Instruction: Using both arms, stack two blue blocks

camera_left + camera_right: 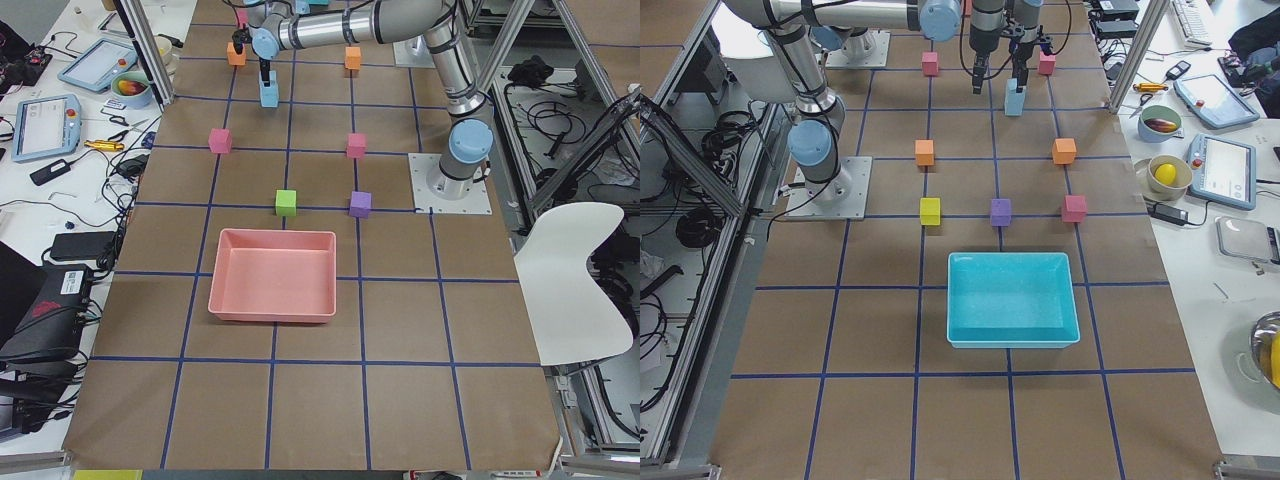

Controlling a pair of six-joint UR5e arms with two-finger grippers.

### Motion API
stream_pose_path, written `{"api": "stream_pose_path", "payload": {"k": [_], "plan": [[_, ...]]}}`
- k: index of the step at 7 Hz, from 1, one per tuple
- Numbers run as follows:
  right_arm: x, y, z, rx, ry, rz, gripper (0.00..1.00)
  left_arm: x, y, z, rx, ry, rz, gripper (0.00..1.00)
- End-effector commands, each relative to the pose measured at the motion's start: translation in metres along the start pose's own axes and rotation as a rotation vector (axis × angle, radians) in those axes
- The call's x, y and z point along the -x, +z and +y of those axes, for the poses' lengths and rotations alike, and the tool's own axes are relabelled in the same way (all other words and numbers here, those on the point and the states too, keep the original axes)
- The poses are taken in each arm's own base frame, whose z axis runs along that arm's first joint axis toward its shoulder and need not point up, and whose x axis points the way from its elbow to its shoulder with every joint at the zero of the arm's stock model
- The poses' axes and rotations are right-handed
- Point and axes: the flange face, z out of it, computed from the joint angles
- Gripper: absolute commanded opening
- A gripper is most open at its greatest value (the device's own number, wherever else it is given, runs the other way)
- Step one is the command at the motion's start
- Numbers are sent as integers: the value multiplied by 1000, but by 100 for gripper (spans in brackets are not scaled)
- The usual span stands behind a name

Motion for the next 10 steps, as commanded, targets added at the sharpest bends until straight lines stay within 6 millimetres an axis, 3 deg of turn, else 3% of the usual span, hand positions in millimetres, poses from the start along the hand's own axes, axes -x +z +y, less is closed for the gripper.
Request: {"api": "stream_pose_path", "payload": {"k": [1,2,3,4,5,6,7,8,10], "plan": [[0,-3,-1,-7,-6,0,100,30,-44,0,11,-6,-5,100],[0,-5,0,-11,-15,1,100,58,-72,2,31,-36,-17,100],[-2,-5,-1,-15,-15,21,100,105,-99,-3,58,7,-21,100],[-2,-7,0,-17,-12,21,100,170,-133,-4,115,85,-23,100],[-2,-12,-3,-27,-12,26,100,221,-173,4,108,141,-16,100],[-1,-13,-4,-26,-14,18,100,238,-208,23,68,223,-13,100],[0,-13,-4,-25,-15,14,100,235,-237,51,31,233,-24,100],[1,-12,-2,-23,-17,13,100,231,-255,71,-1,230,-28,100],[1,-12,-2,-23,-17,13,100,229,-265,100,-18,217,-42,100]]}}
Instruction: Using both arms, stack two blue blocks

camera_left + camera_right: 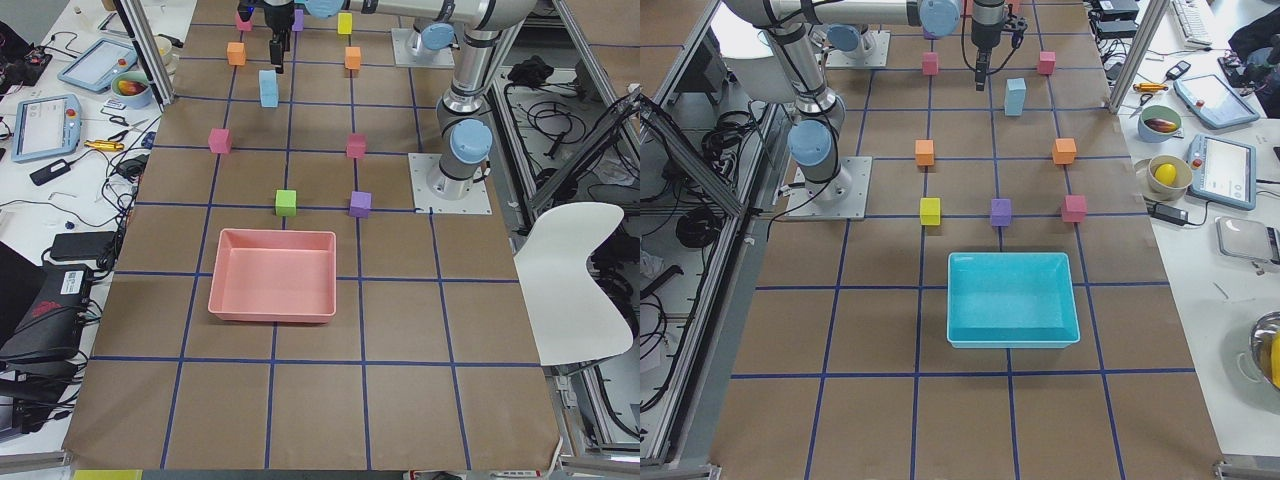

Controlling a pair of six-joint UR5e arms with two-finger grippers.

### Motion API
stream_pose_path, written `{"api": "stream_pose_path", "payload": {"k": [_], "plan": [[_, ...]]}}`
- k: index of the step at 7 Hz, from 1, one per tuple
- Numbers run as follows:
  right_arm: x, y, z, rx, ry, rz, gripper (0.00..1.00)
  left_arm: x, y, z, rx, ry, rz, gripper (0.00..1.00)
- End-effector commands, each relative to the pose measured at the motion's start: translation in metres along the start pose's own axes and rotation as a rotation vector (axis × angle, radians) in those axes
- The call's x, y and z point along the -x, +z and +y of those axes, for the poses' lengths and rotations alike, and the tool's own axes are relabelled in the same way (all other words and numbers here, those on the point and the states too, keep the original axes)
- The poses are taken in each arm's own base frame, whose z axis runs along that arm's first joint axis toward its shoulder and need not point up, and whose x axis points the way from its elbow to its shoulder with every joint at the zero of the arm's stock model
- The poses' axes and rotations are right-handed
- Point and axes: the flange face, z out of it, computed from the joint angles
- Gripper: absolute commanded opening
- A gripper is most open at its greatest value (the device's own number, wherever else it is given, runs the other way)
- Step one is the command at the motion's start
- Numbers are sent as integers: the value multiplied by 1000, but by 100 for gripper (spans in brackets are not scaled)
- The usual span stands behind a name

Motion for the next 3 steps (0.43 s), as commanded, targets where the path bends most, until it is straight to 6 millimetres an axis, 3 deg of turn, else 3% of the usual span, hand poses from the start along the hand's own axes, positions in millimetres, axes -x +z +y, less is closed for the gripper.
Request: {"api": "stream_pose_path", "payload": {"k": [1,3], "plan": [[0,-1,1,-1,0,-2,100,-5,-3,24,-10,-1,-5,100],[0,0,0,0,0,-2,100,5,-8,26,-19,-19,-39,100]]}}
